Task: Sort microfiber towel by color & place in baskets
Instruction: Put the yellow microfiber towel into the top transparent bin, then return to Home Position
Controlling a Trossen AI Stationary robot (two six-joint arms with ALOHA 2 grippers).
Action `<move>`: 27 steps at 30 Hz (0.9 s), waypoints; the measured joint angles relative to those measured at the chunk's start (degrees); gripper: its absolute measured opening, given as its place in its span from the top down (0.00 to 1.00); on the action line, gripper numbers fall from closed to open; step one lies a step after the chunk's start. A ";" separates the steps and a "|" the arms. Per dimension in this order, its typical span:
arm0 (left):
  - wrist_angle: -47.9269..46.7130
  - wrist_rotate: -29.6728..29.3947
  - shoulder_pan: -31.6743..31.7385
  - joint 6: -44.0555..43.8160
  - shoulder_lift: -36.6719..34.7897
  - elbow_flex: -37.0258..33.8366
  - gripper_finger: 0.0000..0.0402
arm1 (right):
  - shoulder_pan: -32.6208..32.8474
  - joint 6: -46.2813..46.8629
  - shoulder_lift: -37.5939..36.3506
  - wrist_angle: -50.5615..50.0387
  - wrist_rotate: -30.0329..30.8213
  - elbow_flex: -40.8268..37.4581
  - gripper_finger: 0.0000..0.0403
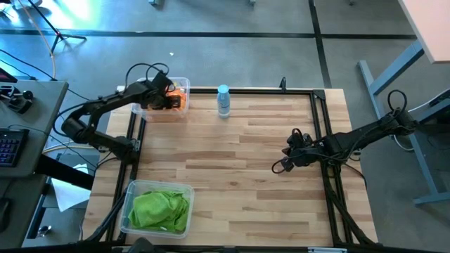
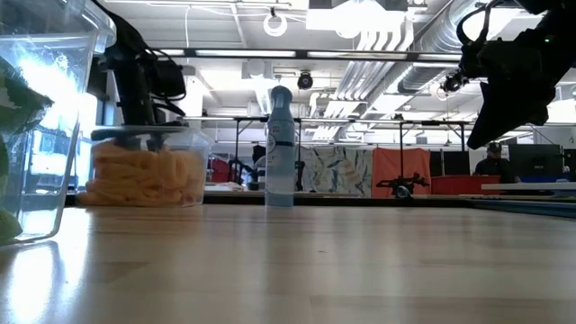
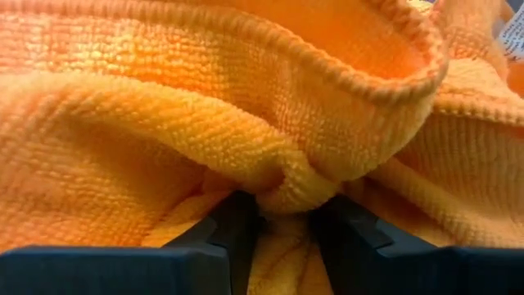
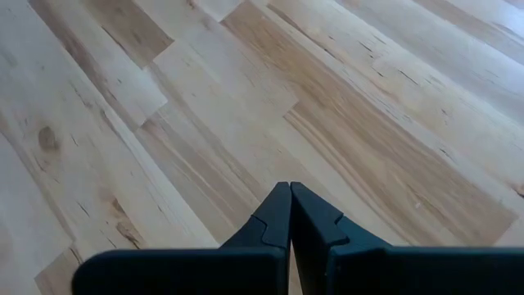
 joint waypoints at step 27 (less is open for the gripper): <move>-5.59 -0.23 -1.68 -0.11 -18.40 9.10 0.72 | 0.00 0.14 0.00 -1.71 2.03 0.00 1.00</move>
